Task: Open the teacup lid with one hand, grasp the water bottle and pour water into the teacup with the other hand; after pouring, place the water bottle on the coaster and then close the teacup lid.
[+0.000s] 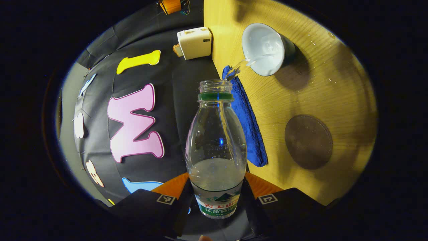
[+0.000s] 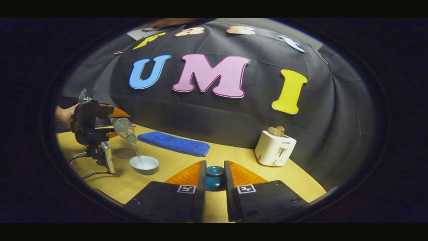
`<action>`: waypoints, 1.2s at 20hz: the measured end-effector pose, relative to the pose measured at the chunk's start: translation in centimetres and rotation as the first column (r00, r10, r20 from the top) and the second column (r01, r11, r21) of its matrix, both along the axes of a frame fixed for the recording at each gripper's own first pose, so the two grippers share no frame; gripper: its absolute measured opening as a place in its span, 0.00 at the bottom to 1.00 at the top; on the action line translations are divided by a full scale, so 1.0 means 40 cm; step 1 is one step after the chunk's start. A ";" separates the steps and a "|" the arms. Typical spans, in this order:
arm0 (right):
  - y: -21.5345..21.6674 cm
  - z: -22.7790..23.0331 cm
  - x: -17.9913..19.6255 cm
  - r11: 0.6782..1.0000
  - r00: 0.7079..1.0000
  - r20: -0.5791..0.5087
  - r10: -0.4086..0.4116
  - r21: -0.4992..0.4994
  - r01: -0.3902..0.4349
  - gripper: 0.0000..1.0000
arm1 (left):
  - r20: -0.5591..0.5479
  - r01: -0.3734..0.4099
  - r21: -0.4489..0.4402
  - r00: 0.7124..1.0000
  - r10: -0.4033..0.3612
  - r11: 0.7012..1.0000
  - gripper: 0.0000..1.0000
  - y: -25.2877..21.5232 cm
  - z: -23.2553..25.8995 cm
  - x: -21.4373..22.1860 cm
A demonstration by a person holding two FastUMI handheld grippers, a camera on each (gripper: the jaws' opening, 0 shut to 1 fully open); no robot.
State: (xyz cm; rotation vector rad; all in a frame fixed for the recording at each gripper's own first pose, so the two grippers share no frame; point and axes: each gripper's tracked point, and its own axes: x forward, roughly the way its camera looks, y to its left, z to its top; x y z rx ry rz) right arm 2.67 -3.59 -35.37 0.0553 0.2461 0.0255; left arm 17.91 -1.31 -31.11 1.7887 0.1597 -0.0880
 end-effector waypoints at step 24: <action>-0.008 0.017 -0.005 1.000 1.000 0.014 -0.008 -0.011 0.008 0.30 | 0.181 0.137 0.163 0.969 -0.166 0.977 0.74 -0.026 0.146 0.075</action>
